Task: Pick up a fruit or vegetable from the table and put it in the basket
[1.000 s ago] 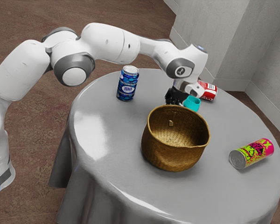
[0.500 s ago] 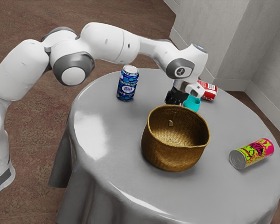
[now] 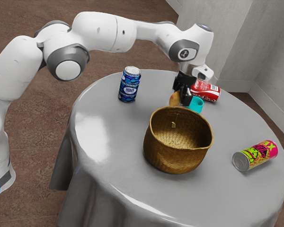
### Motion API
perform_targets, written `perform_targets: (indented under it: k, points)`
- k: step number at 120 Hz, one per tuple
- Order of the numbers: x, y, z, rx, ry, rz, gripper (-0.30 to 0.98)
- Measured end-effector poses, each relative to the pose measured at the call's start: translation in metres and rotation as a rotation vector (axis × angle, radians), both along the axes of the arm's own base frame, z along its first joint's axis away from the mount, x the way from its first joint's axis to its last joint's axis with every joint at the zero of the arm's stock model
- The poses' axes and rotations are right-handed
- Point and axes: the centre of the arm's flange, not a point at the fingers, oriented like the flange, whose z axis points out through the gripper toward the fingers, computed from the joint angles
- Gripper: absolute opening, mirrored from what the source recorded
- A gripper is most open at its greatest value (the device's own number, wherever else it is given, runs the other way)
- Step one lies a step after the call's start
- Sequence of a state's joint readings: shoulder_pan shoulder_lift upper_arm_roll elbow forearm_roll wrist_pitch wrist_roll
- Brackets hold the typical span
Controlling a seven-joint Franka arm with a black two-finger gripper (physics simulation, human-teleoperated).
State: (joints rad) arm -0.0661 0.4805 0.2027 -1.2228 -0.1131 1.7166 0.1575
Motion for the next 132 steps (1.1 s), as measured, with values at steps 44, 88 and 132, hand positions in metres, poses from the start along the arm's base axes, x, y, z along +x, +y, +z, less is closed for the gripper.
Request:
perform_targets:
  k: [44,88,132]
  points:
    - [-0.069,-0.085,0.163,-0.034,-0.128,-0.15,0.2]
    - [-0.075,-0.183,0.086,-0.089,0.013,-0.311,0.2]
    - [-0.067,-0.189,0.007,-0.087,0.077,-0.3,0.2]
